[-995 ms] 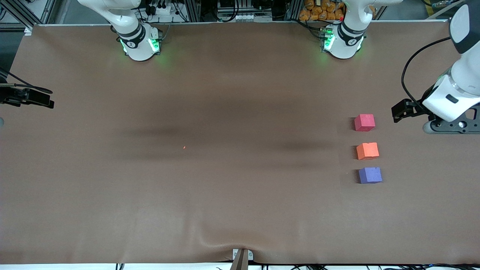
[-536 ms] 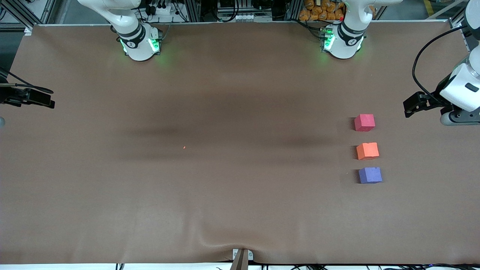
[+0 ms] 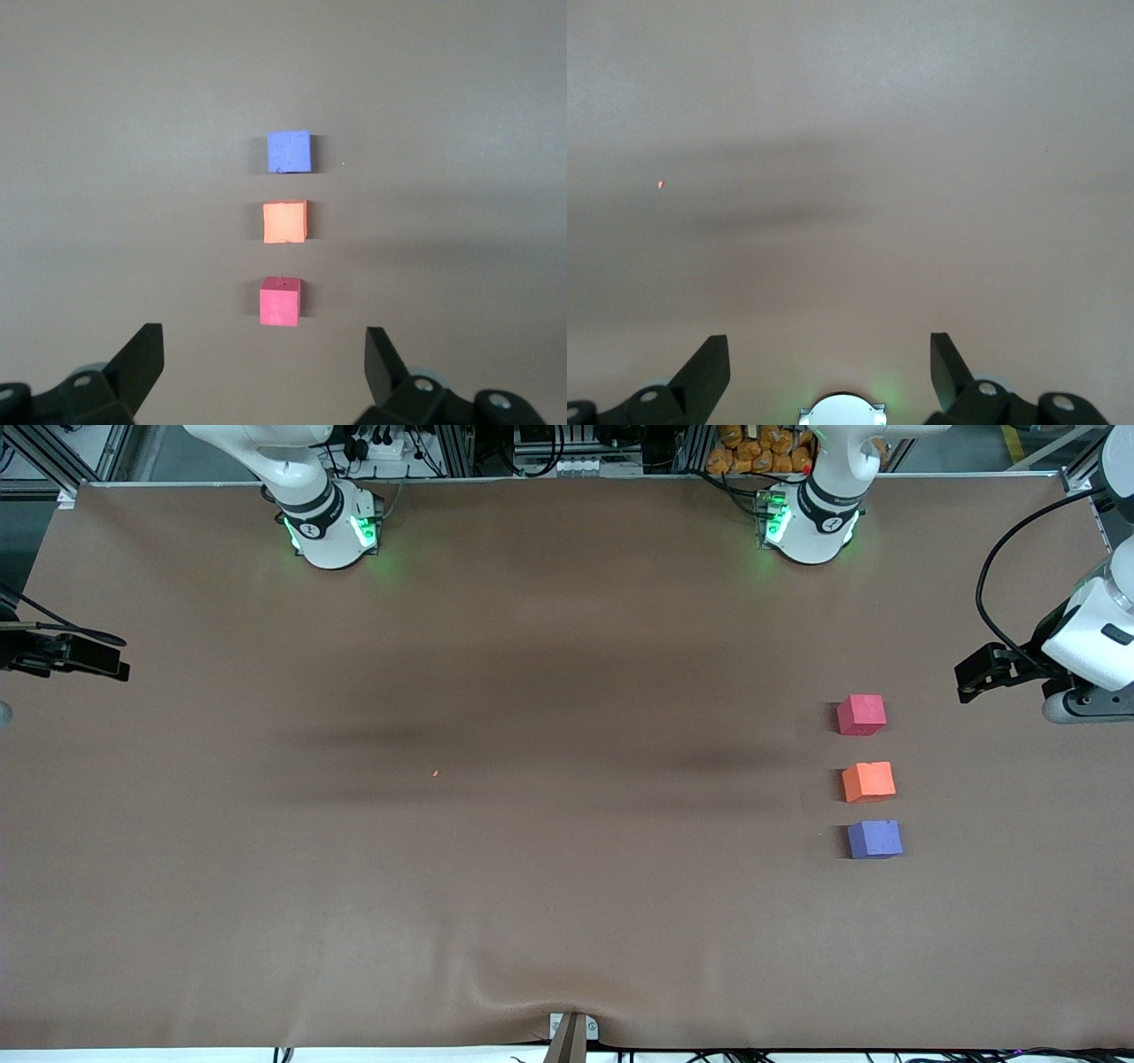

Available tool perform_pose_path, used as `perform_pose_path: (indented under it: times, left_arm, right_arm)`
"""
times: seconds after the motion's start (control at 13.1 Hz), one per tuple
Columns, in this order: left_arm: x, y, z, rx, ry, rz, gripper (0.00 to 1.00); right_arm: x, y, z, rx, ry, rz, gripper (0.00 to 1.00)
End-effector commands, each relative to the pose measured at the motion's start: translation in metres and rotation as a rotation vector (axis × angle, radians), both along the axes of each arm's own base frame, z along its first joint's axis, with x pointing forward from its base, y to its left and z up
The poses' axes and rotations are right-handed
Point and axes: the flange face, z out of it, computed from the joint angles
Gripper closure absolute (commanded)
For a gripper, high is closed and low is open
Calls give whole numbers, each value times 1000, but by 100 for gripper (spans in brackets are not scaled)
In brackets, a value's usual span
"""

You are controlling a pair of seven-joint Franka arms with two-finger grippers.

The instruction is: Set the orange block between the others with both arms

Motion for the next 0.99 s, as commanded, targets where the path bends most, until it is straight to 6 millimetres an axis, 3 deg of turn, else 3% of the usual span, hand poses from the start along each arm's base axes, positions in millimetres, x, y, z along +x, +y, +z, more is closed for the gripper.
perform_pose_path:
  times: [0.0,0.46,0.92]
  left_arm:
    - [-10,-2,7,-16,11,1,0]
    - [-19,-12,2,-97,89,84,0]
    - [-18,-5,1,-97,94,83,0]
  right_arm:
    - [-6,-1,7,-15,-2,-3,0]
    - [-5,1,7,-15,-2,-2,0]
    - [-6,-1,7,-17,-2,-5,0]
